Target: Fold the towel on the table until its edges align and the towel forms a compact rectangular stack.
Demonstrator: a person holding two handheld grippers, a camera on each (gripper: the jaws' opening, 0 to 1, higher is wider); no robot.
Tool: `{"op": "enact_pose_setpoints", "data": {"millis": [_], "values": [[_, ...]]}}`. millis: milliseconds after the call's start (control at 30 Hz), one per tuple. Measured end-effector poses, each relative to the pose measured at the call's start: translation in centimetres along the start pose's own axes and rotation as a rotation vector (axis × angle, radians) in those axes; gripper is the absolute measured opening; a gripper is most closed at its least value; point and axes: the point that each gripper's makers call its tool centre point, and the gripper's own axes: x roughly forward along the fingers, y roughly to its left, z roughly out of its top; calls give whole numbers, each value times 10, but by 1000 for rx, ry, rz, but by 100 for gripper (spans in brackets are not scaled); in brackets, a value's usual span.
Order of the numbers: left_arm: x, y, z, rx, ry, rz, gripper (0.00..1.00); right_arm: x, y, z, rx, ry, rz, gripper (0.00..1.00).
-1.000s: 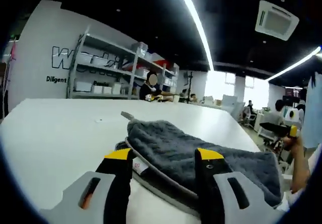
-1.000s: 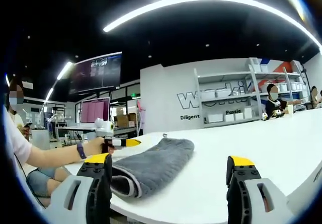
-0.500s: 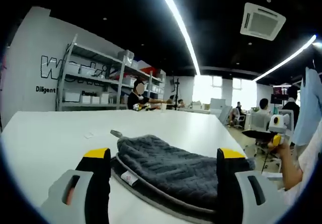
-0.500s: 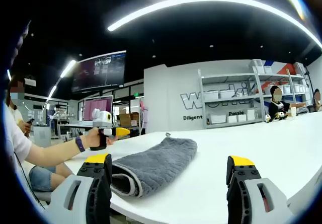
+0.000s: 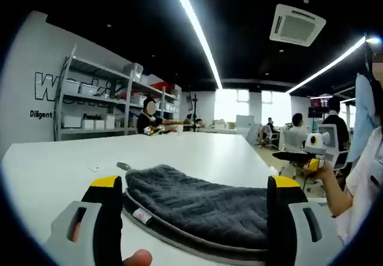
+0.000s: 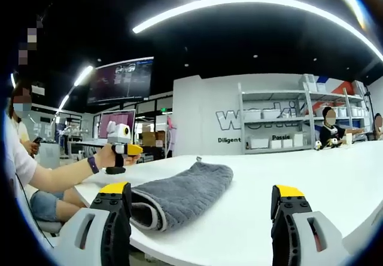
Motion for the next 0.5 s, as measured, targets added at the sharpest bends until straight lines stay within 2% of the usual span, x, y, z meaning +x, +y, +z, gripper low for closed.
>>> {"op": "enact_pose_setpoints", "data": {"millis": [100, 333, 500], "values": [[-3, 5, -2, 22, 14, 19, 99, -3, -2, 1, -5, -3, -5, 99], [-5, 12, -4, 9, 12, 45, 99, -5, -4, 0, -14, 2, -22, 99], [-6, 11, -2, 3, 2, 47, 99, -4, -6, -10, -85, 56, -44, 99]]}}
